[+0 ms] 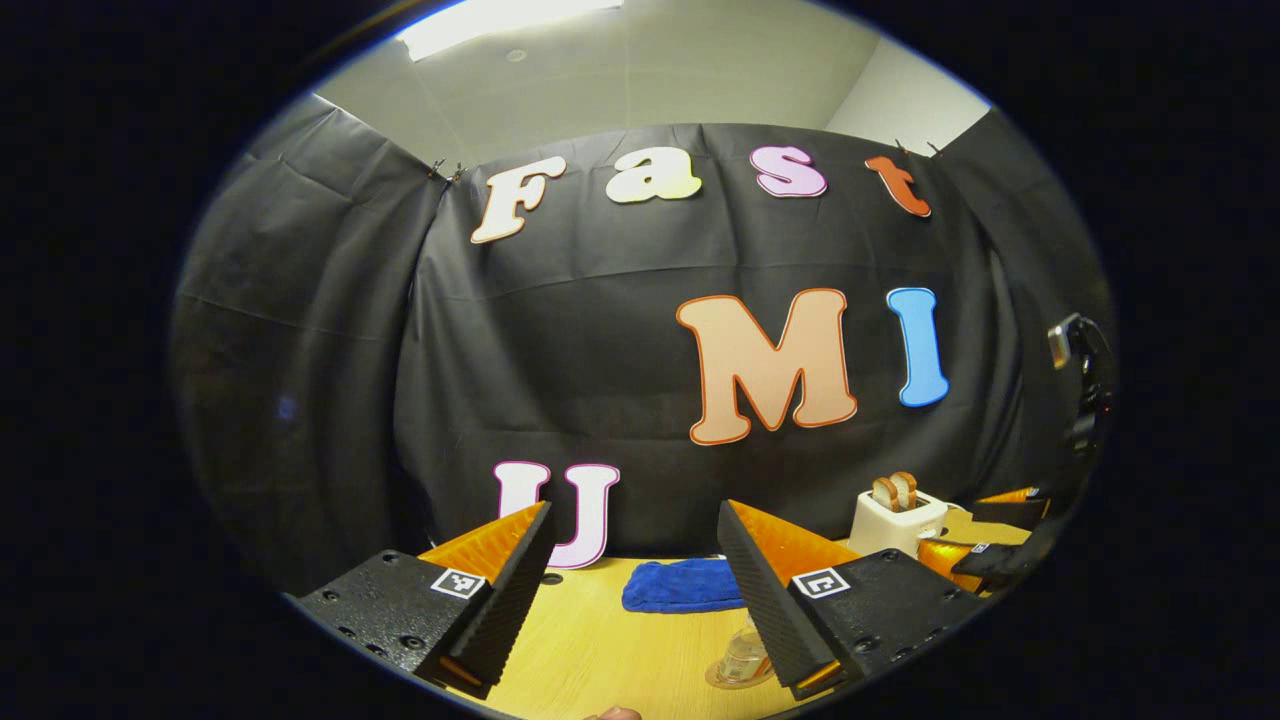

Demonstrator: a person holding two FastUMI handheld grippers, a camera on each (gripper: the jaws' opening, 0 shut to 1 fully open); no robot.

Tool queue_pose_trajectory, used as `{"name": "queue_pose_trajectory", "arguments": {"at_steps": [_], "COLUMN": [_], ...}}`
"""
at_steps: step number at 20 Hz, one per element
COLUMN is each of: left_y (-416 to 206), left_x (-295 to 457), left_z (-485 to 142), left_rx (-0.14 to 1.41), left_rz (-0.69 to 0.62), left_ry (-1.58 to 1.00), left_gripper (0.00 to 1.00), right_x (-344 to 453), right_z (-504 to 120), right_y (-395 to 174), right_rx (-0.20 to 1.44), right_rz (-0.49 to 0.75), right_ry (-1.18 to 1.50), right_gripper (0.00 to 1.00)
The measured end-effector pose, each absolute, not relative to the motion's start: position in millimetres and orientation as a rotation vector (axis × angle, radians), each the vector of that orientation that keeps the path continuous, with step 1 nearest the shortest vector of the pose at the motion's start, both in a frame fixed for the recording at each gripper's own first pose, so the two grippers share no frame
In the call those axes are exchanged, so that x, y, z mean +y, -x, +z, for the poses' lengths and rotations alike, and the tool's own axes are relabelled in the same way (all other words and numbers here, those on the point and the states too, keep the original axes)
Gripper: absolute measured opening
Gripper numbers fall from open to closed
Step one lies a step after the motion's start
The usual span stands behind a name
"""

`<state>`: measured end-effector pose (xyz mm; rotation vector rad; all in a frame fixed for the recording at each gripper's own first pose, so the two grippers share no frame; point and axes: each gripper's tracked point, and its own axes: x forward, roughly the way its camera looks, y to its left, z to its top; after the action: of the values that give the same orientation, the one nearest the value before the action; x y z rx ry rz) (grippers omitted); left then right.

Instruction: Open the teacup lid with one hand, grasp the water bottle and pour water into the teacup with the other hand; after pouring, place the water bottle on the coaster and then close the teacup lid.

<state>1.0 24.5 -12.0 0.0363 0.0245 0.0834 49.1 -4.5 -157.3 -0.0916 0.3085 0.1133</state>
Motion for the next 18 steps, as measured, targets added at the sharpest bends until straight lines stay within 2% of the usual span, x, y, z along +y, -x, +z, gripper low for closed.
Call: {"name": "queue_pose_trajectory", "arguments": {"at_steps": [7,18], "left_y": [3,12], "left_x": [30,41], "left_z": [-12,-17], "left_rx": [0.035,0.053], "left_rz": [0.111,0.137], "left_ry": [-0.057,-0.089], "left_gripper": [0.95,0.95], "right_x": [-4,-4], "right_z": [-230,-299], "right_y": [-44,-38], "right_rx": [0.447,0.598], "right_rz": [0.151,0.174], "right_ry": [0.136,0.172], "right_gripper": [1.0,1.0]}}
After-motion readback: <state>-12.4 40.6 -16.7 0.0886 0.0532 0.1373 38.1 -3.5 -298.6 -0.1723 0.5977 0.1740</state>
